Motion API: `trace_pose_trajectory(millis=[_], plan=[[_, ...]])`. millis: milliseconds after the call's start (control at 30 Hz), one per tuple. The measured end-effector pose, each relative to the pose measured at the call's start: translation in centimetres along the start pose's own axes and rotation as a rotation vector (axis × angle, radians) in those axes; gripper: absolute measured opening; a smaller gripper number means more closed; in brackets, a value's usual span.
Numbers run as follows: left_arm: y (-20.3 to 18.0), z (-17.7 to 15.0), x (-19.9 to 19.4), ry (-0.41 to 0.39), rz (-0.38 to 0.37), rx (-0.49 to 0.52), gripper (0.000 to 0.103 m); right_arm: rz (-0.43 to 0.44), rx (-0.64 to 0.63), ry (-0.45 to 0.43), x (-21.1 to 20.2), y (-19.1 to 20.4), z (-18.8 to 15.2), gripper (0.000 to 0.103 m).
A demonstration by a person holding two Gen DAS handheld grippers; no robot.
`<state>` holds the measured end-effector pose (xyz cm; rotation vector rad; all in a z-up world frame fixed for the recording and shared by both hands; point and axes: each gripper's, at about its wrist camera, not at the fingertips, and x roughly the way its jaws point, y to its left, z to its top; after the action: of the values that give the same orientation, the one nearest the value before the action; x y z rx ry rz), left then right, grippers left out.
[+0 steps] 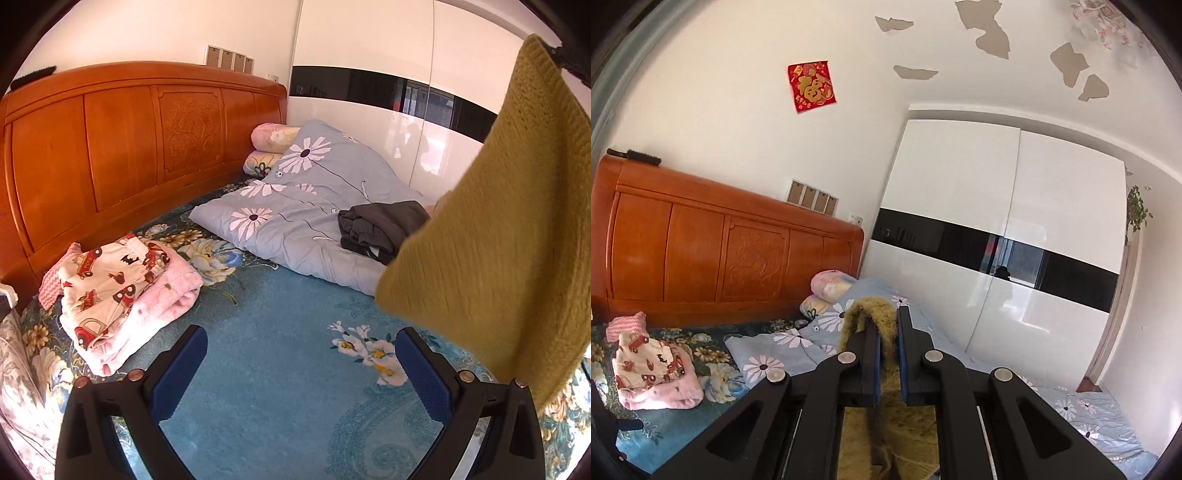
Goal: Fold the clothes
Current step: 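Lower the yellow vest onto the blanket and open the right gripper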
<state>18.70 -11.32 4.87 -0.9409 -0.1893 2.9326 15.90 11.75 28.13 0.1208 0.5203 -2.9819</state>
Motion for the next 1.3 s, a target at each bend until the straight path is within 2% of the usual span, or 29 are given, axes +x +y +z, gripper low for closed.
trace_pose_trajectory(millis=[100, 233, 400, 500, 633, 700, 800, 833, 867, 933, 1033, 1133, 1300], plan=[[1.6, -0.7, -0.7, 0.006, 0.050, -0.016, 0.103, 0.121, -0.051, 0.164, 4.7, 4.3, -2.3, 0.008], [4.0, -1.4, -1.1, 0.022, 0.127, -0.059, 0.103, 0.257, -0.034, 0.439, 12.7, 10.4, -8.9, 0.008], [6.9, -2.5, -1.5, 0.051, 0.194, -0.139, 0.103, 0.318, 0.037, 0.713, 18.9, 17.7, -17.3, 0.008], [8.2, -3.4, -1.7, 0.077, 0.241, -0.161, 0.103, 0.350, 0.011, 0.833, 19.4, 21.1, -20.8, 0.008], [10.0, -4.4, -1.6, 0.128, 0.306, -0.206, 0.103, 0.334, -0.004, 0.890, 18.8, 23.3, -22.4, 0.009], [10.7, -4.7, -2.2, 0.120, 0.275, -0.230, 0.103, 0.315, -0.023, 0.891, 18.6, 23.8, -22.1, 0.010], [11.7, -4.9, -2.7, 0.106, 0.249, -0.269, 0.103, 0.277, -0.060, 0.889, 18.5, 24.3, -21.2, 0.018], [12.2, -5.0, -2.7, 0.103, 0.238, -0.284, 0.103, 0.276, -0.058, 0.896, 18.4, 24.3, -21.0, 0.030], [12.6, -5.1, -2.7, 0.101, 0.228, -0.300, 0.103, 0.293, -0.039, 0.902, 18.1, 24.1, -20.6, 0.046], [13.5, -5.5, -2.6, 0.102, 0.204, -0.332, 0.103, 0.380, 0.029, 0.898, 17.3, 24.0, -19.7, 0.065], [14.7, -6.1, -2.1, 0.110, 0.176, -0.364, 0.103, 0.440, 0.061, 0.876, 15.6, 24.5, -18.3, 0.067], [16.1, -6.8, -1.5, 0.132, 0.136, -0.395, 0.103, 0.397, 0.069, 0.839, 14.3, 25.2, -17.0, 0.068], [18.6, -6.9, -0.4, 0.209, 0.072, -0.388, 0.103, 0.356, 0.089, 0.878, 14.3, 27.7, -16.2, 0.068]])
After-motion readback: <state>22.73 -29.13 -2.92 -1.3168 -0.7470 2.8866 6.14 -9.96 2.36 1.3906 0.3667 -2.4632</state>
